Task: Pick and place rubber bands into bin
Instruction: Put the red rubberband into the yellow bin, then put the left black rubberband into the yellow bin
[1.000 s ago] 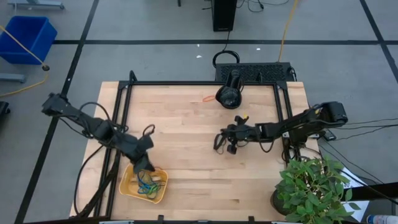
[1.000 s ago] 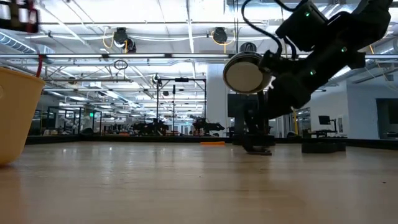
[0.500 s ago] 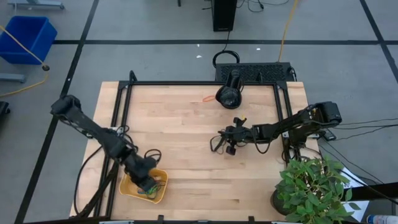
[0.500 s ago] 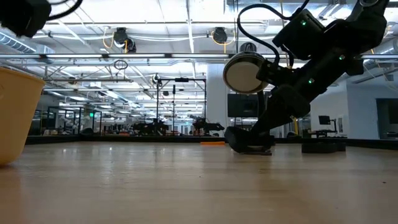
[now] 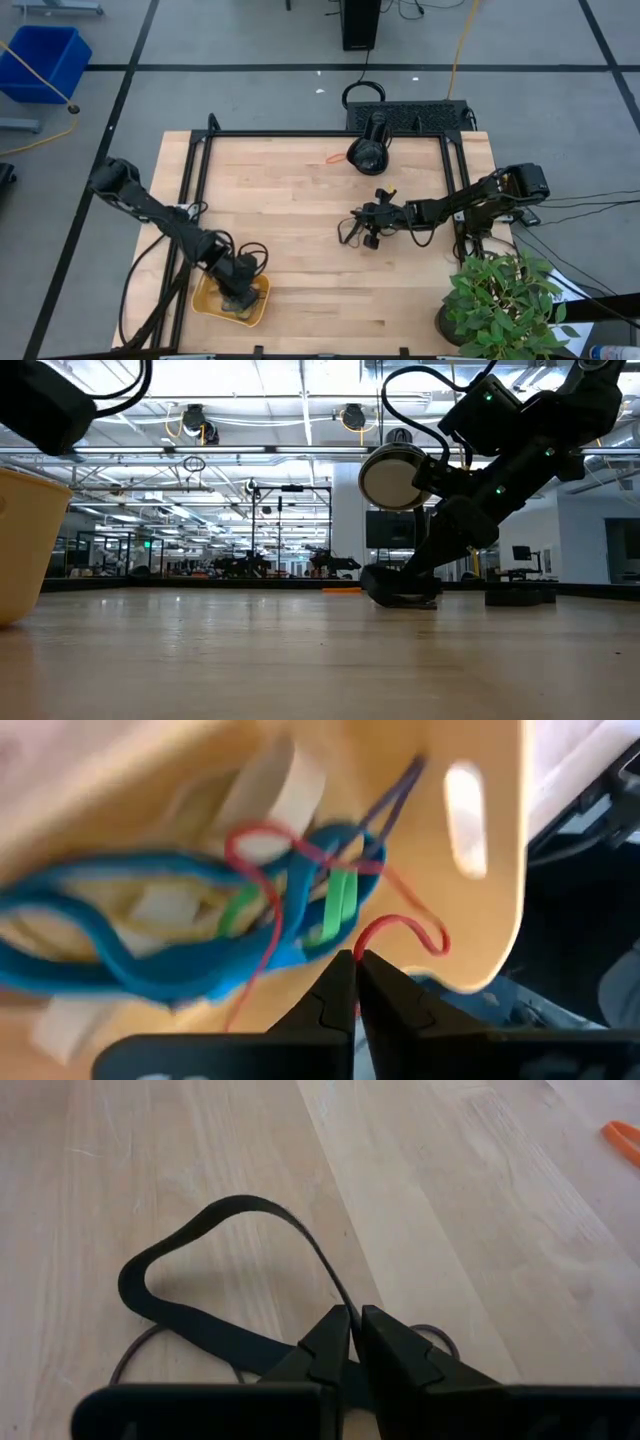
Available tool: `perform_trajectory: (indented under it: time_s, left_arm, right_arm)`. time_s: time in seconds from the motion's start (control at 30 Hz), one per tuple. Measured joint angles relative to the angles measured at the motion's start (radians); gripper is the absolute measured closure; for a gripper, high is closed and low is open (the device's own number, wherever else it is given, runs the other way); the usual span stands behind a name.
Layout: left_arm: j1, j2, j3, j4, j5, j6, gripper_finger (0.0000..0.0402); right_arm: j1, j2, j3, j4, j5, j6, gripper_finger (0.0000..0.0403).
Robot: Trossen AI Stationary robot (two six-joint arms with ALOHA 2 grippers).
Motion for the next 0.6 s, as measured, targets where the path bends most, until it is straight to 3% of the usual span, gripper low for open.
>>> perform_trajectory:
  time_s: [0.27, 0.47, 0.6]
  left_arm:
    - [0.029, 0.0, 0.0, 0.0, -0.049, 0.059, 0.0337]
    - [0.039, 0.0, 0.0, -0.002, -0.052, 0.074, 0.0255]
    - [0.05, 0.0, 0.0, -0.002, 0.029, 0.115, 0.0209]
  right_arm:
    - [0.0, 0.0, 0.0, 0.0, -0.002, 0.0, 0.0374]
    - [0.0, 0.0, 0.0, 0.0, -0.002, 0.0, 0.0374]
    - [0.0, 0.0, 0.0, 0.0, -0.002, 0.0, 0.0374]
